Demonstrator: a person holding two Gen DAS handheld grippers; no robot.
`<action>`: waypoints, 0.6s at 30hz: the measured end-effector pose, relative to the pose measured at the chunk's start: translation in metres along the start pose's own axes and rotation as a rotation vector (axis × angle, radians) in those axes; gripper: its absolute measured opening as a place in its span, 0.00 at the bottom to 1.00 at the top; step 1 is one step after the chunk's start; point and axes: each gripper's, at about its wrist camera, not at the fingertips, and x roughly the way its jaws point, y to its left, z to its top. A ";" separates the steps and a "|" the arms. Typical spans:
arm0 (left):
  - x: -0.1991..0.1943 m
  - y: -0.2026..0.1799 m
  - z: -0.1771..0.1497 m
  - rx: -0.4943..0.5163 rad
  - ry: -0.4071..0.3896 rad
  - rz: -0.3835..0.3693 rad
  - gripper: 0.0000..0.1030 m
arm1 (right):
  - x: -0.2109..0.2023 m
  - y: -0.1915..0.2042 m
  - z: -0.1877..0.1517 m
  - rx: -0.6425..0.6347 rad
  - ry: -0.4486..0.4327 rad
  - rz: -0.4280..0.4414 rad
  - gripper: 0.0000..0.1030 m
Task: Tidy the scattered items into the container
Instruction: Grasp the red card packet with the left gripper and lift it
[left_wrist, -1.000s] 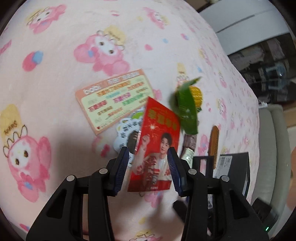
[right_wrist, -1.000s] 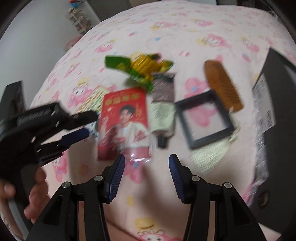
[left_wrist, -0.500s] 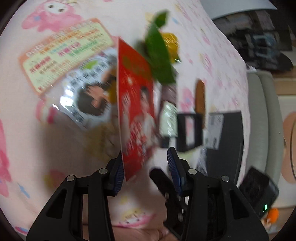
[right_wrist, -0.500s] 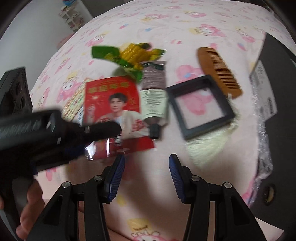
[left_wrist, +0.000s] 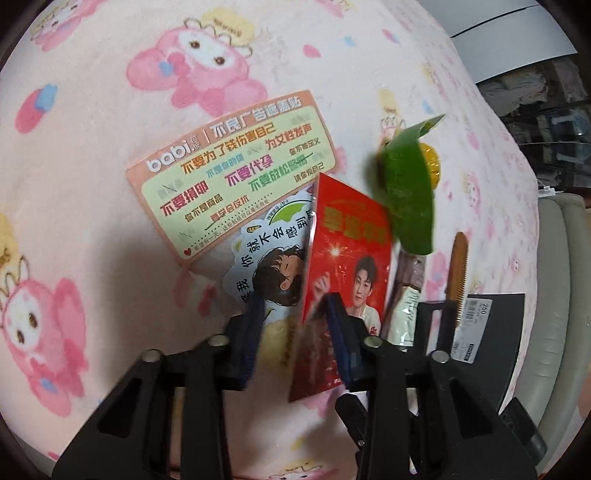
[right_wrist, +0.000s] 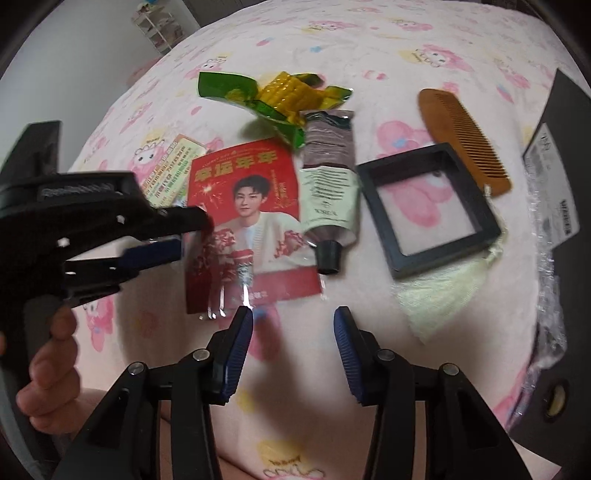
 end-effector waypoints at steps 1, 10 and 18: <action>0.001 -0.002 -0.002 0.008 0.009 -0.005 0.15 | -0.001 -0.001 0.001 0.008 -0.005 0.005 0.40; 0.004 -0.024 -0.030 0.083 0.033 0.007 0.10 | -0.023 -0.015 -0.012 0.057 -0.027 0.001 0.40; -0.011 -0.018 -0.059 0.059 0.063 -0.119 0.25 | -0.043 -0.026 -0.020 0.057 -0.037 0.003 0.40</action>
